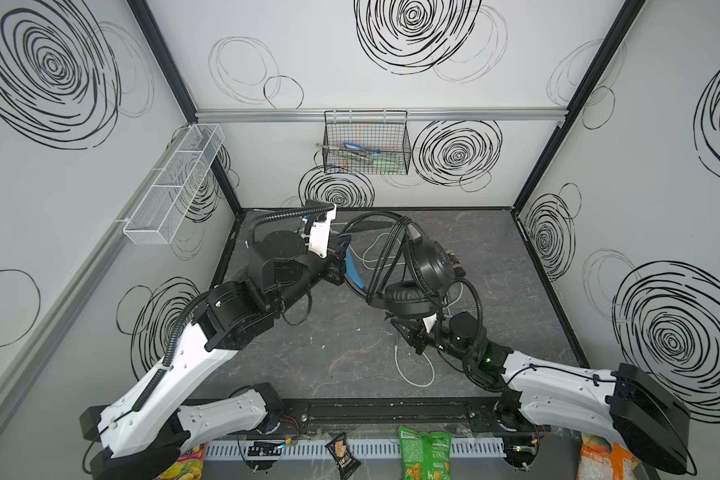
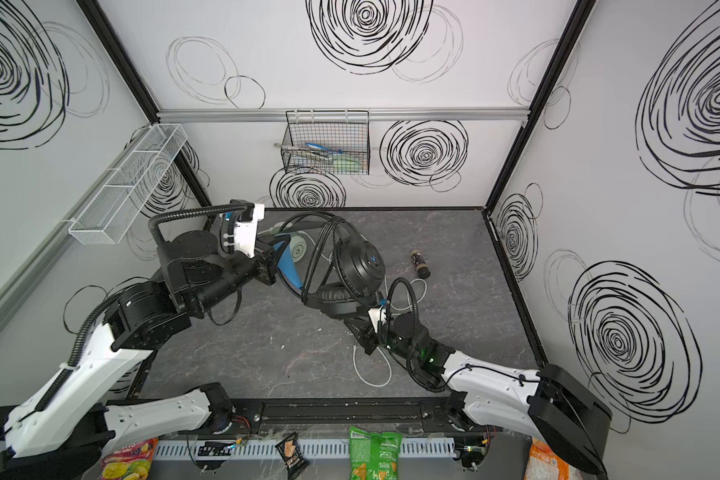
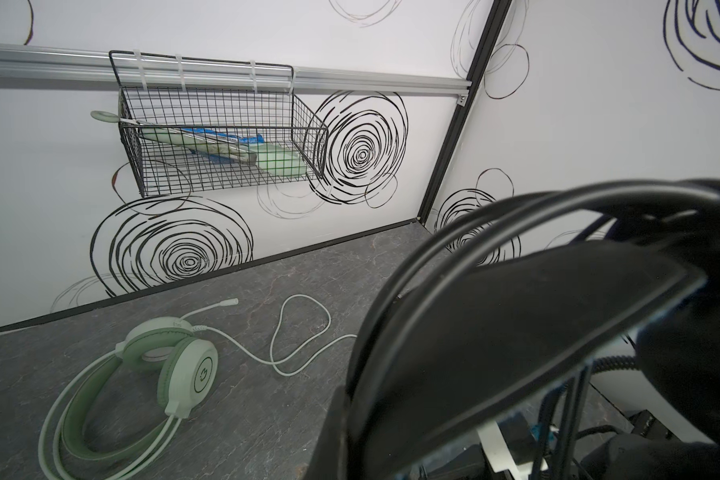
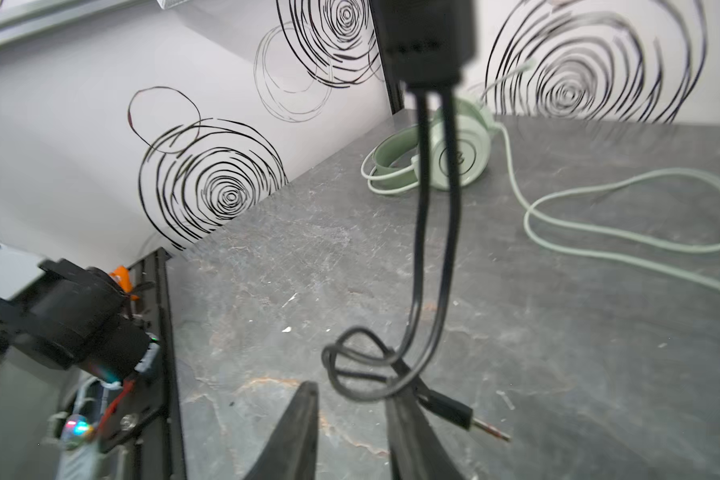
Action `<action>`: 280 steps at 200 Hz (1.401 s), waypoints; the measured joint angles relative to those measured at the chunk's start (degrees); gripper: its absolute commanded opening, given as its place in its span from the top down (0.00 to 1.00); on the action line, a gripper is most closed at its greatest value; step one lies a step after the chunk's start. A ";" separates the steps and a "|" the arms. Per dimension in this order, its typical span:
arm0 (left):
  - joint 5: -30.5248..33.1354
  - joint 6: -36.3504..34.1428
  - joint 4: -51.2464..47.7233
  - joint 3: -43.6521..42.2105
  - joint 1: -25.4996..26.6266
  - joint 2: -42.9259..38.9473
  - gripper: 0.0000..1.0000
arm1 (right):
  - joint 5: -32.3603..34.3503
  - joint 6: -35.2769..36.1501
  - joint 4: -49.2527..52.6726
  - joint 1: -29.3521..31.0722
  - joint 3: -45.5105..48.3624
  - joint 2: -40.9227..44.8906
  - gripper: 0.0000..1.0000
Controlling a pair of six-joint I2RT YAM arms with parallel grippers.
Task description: Wrap the headphones
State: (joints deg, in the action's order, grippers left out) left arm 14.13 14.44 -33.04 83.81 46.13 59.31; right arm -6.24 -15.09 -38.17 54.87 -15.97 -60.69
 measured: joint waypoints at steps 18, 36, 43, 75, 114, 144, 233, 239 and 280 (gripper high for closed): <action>-0.02 0.02 0.13 0.00 0.00 0.00 1.00 | -1.46 -0.15 -0.72 0.02 -0.26 -1.46 1.00; 0.00 0.02 0.11 0.00 0.00 0.00 1.00 | -2.36 -0.22 -1.40 0.04 -0.26 -2.08 1.00; 0.02 0.02 0.11 0.00 0.00 0.00 1.00 | -2.56 -0.24 -1.55 0.09 -0.26 -2.08 0.95; 0.02 0.04 0.11 0.00 -0.02 -0.02 1.00 | -3.48 -0.98 -1.46 0.31 -0.26 -1.55 0.24; -0.09 0.35 0.15 0.00 -0.07 -0.04 1.00 | -0.87 -2.14 -0.72 0.72 -0.24 2.05 0.08; -0.20 0.74 0.15 0.00 -0.07 -0.04 1.00 | 4.02 -3.02 1.29 0.72 -0.24 3.04 0.08; -0.22 1.09 0.24 0.00 -0.07 -0.04 1.00 | 8.90 -3.04 6.51 0.72 2.10 6.80 0.07; -0.22 1.11 0.31 0.00 -0.07 -0.04 1.00 | 8.85 -2.91 6.71 0.72 2.10 6.69 0.04; -0.55 1.29 0.59 0.00 -0.07 -0.04 1.00 | 6.08 -2.10 5.81 0.98 2.10 5.11 0.01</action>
State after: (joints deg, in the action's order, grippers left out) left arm 13.58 15.73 -32.45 83.81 46.06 59.27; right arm -0.16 -17.19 -32.36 55.86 -13.87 -55.57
